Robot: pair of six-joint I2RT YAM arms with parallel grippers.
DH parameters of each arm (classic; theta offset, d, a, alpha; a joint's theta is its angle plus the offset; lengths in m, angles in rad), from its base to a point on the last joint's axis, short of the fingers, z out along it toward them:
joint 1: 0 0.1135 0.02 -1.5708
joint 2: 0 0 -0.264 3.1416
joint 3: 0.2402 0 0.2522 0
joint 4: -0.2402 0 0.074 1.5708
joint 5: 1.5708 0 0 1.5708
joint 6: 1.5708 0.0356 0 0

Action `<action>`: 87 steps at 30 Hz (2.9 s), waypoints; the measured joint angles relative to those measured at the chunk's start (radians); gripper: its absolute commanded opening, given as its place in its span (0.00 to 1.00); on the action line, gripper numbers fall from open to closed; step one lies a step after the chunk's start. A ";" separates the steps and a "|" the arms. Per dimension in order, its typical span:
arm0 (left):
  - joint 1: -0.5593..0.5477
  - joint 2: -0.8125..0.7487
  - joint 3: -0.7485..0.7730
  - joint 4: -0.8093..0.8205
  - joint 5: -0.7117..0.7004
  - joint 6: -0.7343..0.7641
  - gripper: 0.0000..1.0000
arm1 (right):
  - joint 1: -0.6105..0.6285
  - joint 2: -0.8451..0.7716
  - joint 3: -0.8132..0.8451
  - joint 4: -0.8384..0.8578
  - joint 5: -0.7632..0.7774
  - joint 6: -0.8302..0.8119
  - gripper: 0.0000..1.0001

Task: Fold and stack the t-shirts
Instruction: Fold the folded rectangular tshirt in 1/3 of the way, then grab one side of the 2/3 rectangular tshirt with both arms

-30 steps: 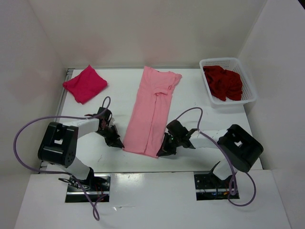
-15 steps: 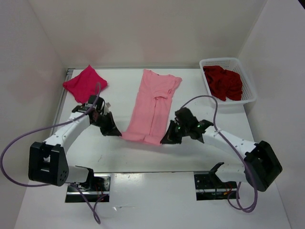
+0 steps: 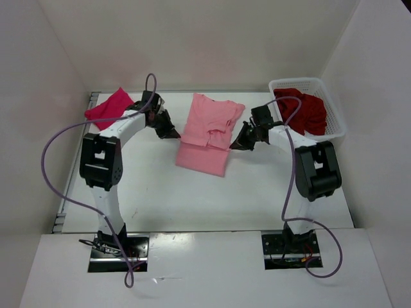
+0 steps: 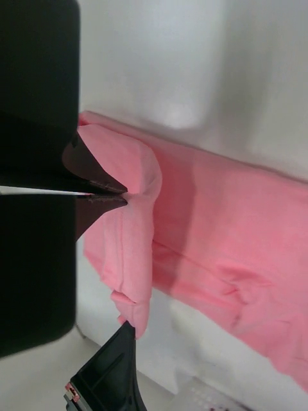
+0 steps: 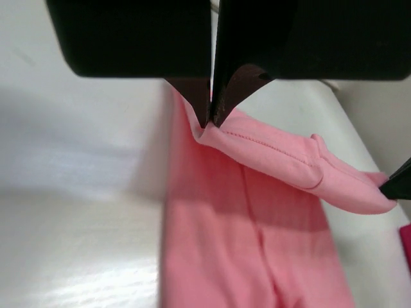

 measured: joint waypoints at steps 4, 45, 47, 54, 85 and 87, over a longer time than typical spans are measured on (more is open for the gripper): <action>-0.018 0.142 0.132 0.015 -0.025 -0.016 0.00 | -0.039 0.134 0.085 0.000 0.002 -0.032 0.00; -0.185 -0.153 -0.525 0.371 -0.063 -0.155 0.48 | 0.197 0.109 -0.030 0.035 0.098 -0.045 0.05; -0.207 -0.211 -0.576 0.345 -0.048 -0.174 0.52 | 0.209 0.083 -0.105 0.047 0.089 -0.021 0.06; -0.201 -0.399 -0.596 0.241 -0.047 -0.185 0.61 | 0.250 -0.058 -0.251 0.044 0.113 0.017 0.29; -0.169 -0.275 -0.662 0.274 -0.075 -0.145 0.00 | 0.202 -0.194 -0.419 0.117 0.133 0.097 0.04; -0.169 -0.320 -0.676 0.242 -0.065 -0.132 0.00 | 0.225 -0.255 -0.447 0.103 0.134 0.116 0.02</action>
